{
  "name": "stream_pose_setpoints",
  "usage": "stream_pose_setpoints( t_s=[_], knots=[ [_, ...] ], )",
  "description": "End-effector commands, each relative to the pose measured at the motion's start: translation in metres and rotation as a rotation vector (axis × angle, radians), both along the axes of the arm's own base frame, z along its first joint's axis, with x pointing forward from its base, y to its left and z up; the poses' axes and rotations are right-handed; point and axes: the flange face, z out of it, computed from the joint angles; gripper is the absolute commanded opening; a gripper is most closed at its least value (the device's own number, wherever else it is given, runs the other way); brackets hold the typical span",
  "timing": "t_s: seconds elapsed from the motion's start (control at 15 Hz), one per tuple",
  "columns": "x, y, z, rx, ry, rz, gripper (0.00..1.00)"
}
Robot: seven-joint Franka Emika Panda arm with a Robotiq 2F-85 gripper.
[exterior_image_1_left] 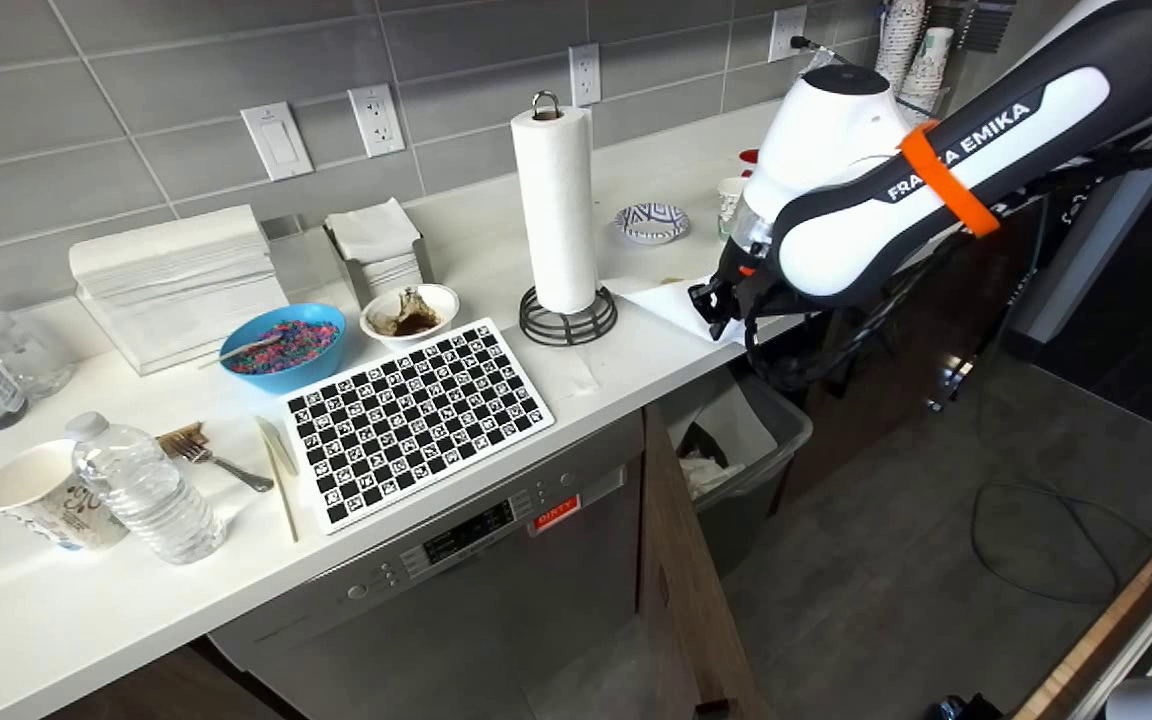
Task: Remove the wipe from the roll and put it on the left
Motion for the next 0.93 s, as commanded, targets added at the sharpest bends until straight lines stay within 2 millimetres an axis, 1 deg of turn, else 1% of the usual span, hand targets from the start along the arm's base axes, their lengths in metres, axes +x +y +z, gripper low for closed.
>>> stream_pose_setpoints(
  t_s=[0.0, 0.33, 0.47, 0.6, 0.87],
  knots=[
    [-0.012, -0.001, -0.006, 0.019, 0.073, -0.011, 0.00],
    [-0.020, 0.000, -0.013, 0.030, 0.153, -0.005, 0.00],
    [-0.025, -0.002, -0.012, 0.027, 0.186, 0.006, 0.00],
    [-0.029, -0.004, -0.008, 0.018, 0.206, 0.015, 0.00],
    [-0.044, -0.003, 0.016, 0.005, 0.249, 0.110, 0.00]
  ],
)
